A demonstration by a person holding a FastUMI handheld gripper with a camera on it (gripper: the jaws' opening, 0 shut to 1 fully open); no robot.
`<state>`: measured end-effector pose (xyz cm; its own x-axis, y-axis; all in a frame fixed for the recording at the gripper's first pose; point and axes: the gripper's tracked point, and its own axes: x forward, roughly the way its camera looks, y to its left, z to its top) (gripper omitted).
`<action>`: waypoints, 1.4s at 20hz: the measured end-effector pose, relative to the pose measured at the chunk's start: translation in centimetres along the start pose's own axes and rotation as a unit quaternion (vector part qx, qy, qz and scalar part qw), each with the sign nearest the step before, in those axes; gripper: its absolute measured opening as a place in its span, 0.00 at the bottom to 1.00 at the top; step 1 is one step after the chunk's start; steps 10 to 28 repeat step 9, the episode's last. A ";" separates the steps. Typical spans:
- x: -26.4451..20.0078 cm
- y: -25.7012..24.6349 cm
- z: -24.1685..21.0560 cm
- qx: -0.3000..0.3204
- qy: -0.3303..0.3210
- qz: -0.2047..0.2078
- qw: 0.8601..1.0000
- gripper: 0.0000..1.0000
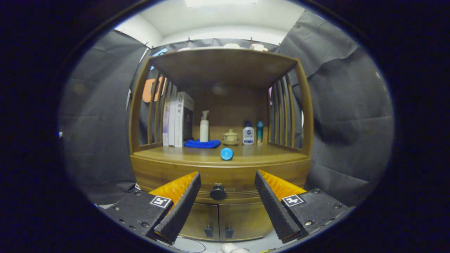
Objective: Pull open the drawer, take out the items inside it, and place them on the countertop above the cabinet.
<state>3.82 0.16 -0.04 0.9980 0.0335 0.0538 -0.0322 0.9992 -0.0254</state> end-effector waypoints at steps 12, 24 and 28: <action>-3.0 -0.9 -0.3 0.019 0.024 0.004 1.000 1.00; -3.0 -0.9 -0.3 0.019 0.024 0.004 1.000 1.00; -3.0 -0.9 -0.3 0.019 0.024 0.004 1.000 1.00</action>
